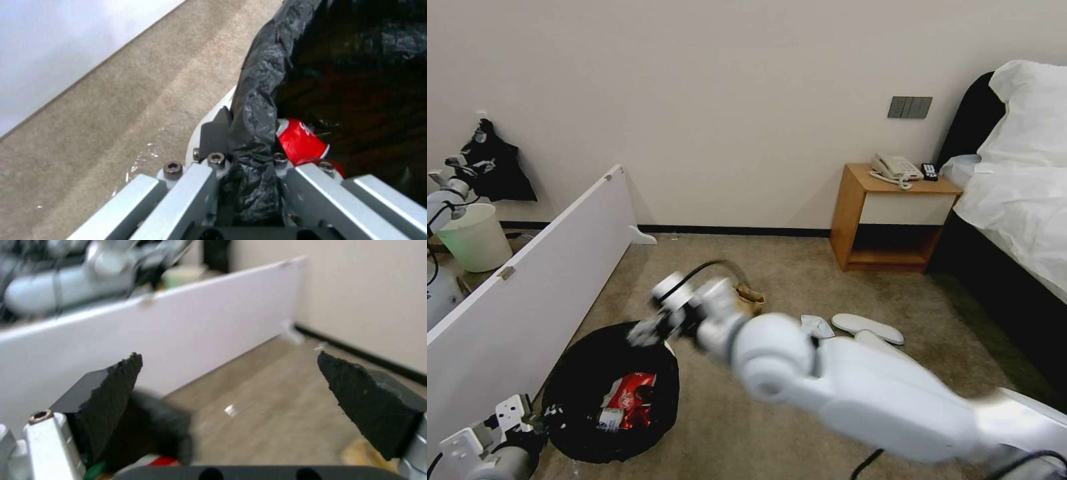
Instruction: Pick up the trash bin, then pick up the garbage from the floor and place it into the trash bin.
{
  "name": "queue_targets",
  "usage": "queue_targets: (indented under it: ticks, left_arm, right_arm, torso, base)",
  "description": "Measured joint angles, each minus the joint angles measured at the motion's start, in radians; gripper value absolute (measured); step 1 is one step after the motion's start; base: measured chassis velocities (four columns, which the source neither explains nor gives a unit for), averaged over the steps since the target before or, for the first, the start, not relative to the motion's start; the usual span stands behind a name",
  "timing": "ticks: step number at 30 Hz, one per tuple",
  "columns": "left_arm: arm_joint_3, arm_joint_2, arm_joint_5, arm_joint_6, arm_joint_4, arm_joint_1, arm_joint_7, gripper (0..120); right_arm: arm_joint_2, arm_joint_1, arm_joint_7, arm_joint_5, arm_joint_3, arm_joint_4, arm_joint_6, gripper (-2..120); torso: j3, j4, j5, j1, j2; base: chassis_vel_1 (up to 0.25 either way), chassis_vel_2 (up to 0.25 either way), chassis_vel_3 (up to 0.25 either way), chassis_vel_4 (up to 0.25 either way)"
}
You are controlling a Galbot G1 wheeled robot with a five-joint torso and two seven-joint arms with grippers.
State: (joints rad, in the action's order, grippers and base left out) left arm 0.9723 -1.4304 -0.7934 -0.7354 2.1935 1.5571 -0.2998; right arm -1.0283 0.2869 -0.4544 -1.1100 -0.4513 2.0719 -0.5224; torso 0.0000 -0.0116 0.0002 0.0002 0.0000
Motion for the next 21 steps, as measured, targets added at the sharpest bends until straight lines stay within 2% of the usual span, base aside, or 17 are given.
queue_targets:
  ticks: [1,3,4,5,6,8,9,10,12,13,15,16,17,18,19,20,21]
  left_arm:
    - [0.000,0.000,0.000,0.000,0.000,0.000,0.000,2]
    - [0.003,0.003,-0.001,0.000,0.006,0.005,0.000,2]
    - [0.003,0.003,-0.001,0.000,0.006,0.005,0.000,2]
    - [0.004,0.004,-0.001,0.000,0.008,0.007,0.000,2]
    - [0.004,0.004,-0.001,0.000,0.008,0.007,0.000,2]
    - [0.005,0.005,0.000,0.000,0.010,0.010,0.000,2]
    - [0.005,0.005,0.000,0.000,0.015,0.015,0.000,2]
    - [0.005,0.005,0.000,0.000,0.015,0.015,0.000,2]
    - [0.008,0.003,0.002,0.000,0.030,0.022,0.001,2]
    - [0.008,0.003,0.002,0.000,0.030,0.022,0.001,2]
    - [0.009,-0.001,0.004,0.000,0.045,0.029,0.007,2]
    - [0.009,-0.001,0.004,0.000,0.045,0.029,0.007,2]
    - [0.034,-0.020,0.005,0.000,0.075,0.052,0.017,2]
    - [0.034,-0.020,0.005,0.000,0.075,0.052,0.017,2]
    - [0.048,-0.030,0.006,0.000,0.088,0.063,0.020,2]
    - [0.048,-0.030,0.006,0.000,0.088,0.063,0.020,2]
    - [0.065,-0.043,0.015,0.000,0.108,0.072,0.021,2]
  right_arm:
    - [0.000,0.000,0.000,0.000,0.000,0.000,0.000,100]
    - [0.084,0.118,0.044,-0.002,0.177,0.062,0.061,100]
    - [0.084,0.118,0.044,-0.002,0.177,0.062,0.061,100]
    - [0.114,0.169,0.056,0.003,0.243,0.091,0.111,100]
    - [0.114,0.169,0.056,0.003,0.243,0.091,0.111,100]
    - [0.135,0.205,0.062,0.018,0.291,0.110,0.156,100]
    - [0.161,0.247,0.072,0.039,0.350,0.130,0.206,100]
    - [0.161,0.247,0.072,0.039,0.350,0.130,0.206,100]
    - [0.207,0.342,0.095,0.063,0.488,0.165,0.272,100]
    - [0.207,0.342,0.095,0.063,0.488,0.165,0.272,100]
    - [0.234,0.452,0.118,0.090,0.625,0.187,0.313,100]
    - [0.234,0.452,0.118,0.090,0.625,0.187,0.313,100]
    - [0.219,0.537,0.128,0.128,0.719,0.195,0.355,100]
    - [0.219,0.537,0.128,0.128,0.719,0.195,0.355,100]
    - [0.208,0.564,0.129,0.143,0.743,0.196,0.371,100]
    - [0.208,0.564,0.129,0.143,0.743,0.196,0.371,100]
    - [0.187,0.635,0.144,0.197,0.809,0.203,0.411,100]
  torso:
    - [0.000,0.0000,0.0000,0.000,0.000]
    - [0.000,-0.0003,0.0003,0.000,0.000]
    - [0.000,-0.0003,0.0003,0.000,0.000]
    - [0.000,0.0002,0.0003,0.000,0.000]
    - [0.000,0.0002,0.0003,0.000,0.000]
    - [0.000,0.0004,0.0001,0.000,0.000]
    - [0.000,0.0013,0.0000,0.000,0.000]
    - [0.000,0.0013,0.0000,0.000,0.000]
    - [0.000,0.0009,0.0000,0.000,0.000]
    - [0.000,0.0009,0.0000,0.000,0.000]
    - [0.000,-0.0004,0.0000,0.000,0.000]
    - [0.000,-0.0004,0.0000,0.000,0.000]
    - [0.000,-0.0009,0.0003,0.000,0.000]
    - [0.000,-0.0009,0.0003,0.000,0.000]
    - [0.000,0.0008,0.0004,0.000,0.000]
    - [0.000,0.0008,0.0004,0.000,0.000]
    - [0.000,0.0017,0.0000,0.000,0.000]
  base:
    - [0.000,0.000,0.000,0.000]
    - [0.000,0.000,0.000,0.000]
    - [0.000,0.000,0.000,0.000]
    - [0.000,0.000,0.000,0.000]
    - [0.000,0.000,0.000,0.000]
    - [0.000,0.000,0.000,0.000]
    - [0.000,0.000,0.000,0.000]
    - [0.000,0.000,0.000,0.000]
    - [0.000,0.000,0.000,0.000]
    - [0.000,0.000,0.000,0.000]
    - [0.000,0.000,0.000,0.000]
    - [0.000,0.000,0.000,0.000]
    - [0.000,0.000,0.000,0.000]
    - [0.000,0.000,0.000,0.000]
    - [0.000,0.000,0.000,0.000]
    - [0.000,0.000,0.000,0.000]
    - [0.000,0.000,0.000,0.000]
